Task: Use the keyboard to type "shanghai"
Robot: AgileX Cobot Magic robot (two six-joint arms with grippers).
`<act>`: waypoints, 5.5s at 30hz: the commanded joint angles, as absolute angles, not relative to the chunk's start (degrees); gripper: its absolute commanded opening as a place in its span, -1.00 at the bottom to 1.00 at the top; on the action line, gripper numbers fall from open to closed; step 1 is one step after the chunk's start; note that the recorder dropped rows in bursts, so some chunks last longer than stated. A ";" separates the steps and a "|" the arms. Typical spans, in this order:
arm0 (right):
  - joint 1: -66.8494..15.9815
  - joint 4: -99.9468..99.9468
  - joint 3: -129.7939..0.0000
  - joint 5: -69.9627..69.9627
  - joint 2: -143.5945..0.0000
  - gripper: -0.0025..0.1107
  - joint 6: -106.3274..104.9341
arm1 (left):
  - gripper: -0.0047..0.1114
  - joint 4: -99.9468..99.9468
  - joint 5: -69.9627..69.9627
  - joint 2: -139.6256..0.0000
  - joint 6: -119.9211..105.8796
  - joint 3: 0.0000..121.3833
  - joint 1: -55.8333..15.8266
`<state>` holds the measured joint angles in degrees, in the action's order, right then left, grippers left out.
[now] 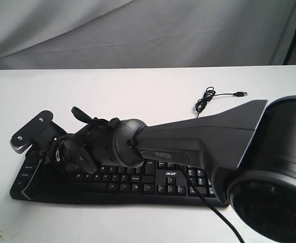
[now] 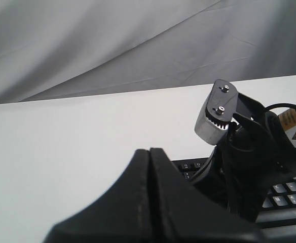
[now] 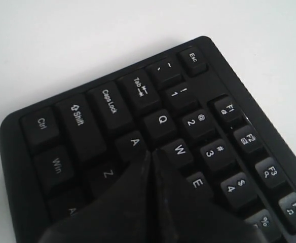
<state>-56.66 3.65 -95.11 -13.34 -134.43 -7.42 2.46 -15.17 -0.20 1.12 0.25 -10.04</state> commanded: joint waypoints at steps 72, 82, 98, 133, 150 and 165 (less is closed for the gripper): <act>-53.10 5.15 -73.45 -0.85 -122.37 -0.96 -7.71 | -0.92 2.74 -14.84 0.00 1.28 0.00 -10.36; -52.47 5.15 -73.45 -1.38 -122.37 -0.96 -7.71 | -0.92 2.74 -14.84 0.00 1.28 0.00 -10.36; -52.47 5.15 -73.45 -0.43 -124.37 -0.96 -7.71 | -0.92 2.74 -14.84 0.00 1.28 0.00 -10.36; -57.16 2.14 -100.10 -20.84 -131.60 -0.96 -9.17 | -0.92 2.74 -14.84 0.00 1.28 0.00 -10.36; -58.06 2.98 -102.78 -20.26 -134.69 -0.96 -8.99 | -0.92 2.74 -14.84 0.00 1.28 0.00 -10.36; -58.06 2.98 -102.78 -20.38 -134.69 -0.96 -8.99 | -0.92 2.74 -14.84 0.00 1.28 0.00 -10.36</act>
